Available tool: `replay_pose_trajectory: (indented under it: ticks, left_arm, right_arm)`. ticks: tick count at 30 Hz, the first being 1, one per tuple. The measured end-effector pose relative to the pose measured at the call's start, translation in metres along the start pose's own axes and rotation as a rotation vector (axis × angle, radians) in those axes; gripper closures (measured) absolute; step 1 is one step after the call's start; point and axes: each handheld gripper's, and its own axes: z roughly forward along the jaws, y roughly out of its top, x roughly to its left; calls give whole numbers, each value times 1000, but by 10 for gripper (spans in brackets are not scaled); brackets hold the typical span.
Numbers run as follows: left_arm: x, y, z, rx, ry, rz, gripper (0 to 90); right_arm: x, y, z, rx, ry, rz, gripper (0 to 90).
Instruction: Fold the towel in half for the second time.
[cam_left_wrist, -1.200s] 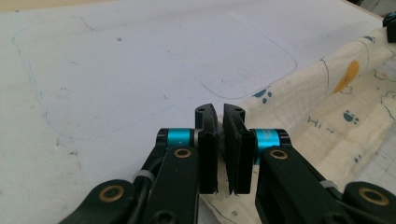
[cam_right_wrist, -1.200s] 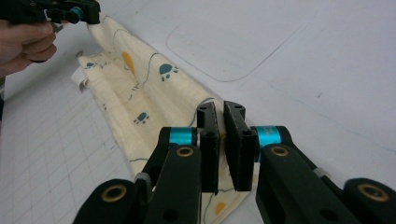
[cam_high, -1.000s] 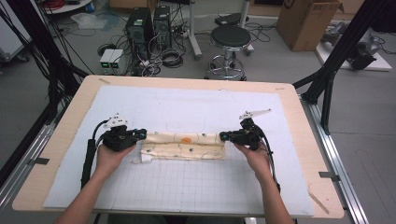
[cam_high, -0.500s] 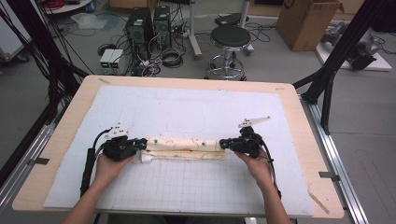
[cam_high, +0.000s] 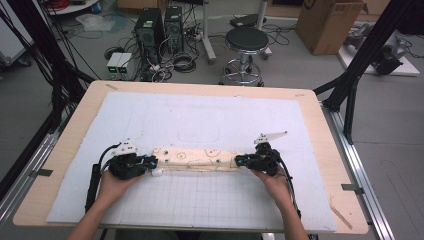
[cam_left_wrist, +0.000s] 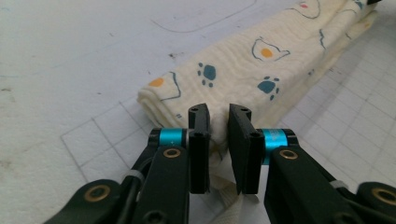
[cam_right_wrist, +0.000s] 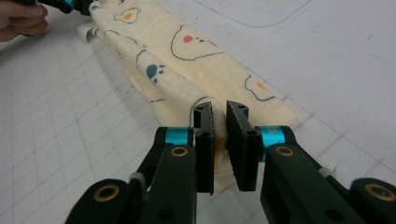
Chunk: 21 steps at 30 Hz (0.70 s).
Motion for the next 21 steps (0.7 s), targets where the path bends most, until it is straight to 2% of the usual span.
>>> replay_pose_trajectory:
  ticks: [2,5,8,12,16,18,21]
  left_arm:
    - [-2,0,-1,7,-13,5,724]
    - [-4,2,-6,-4,-25,17,632]
    - [-4,6,-14,-30,-23,17,558]
    - [-4,14,-19,-60,-29,8,555]
    - [-8,25,-15,-70,-31,24,595]
    - [-10,31,-10,-65,-37,27,620]
    - [-16,39,0,-60,-56,37,707]
  right_arm:
    - [0,-1,-1,6,3,15,777]
    - [2,0,-5,-16,12,13,691]
    - [9,3,-10,-48,-17,-14,619]
    - [14,9,-15,-70,-9,-19,613]
    - [19,20,-12,-78,1,-36,622]
    - [22,26,-10,-82,11,-40,649]
    - [27,36,-4,-67,23,-59,727]
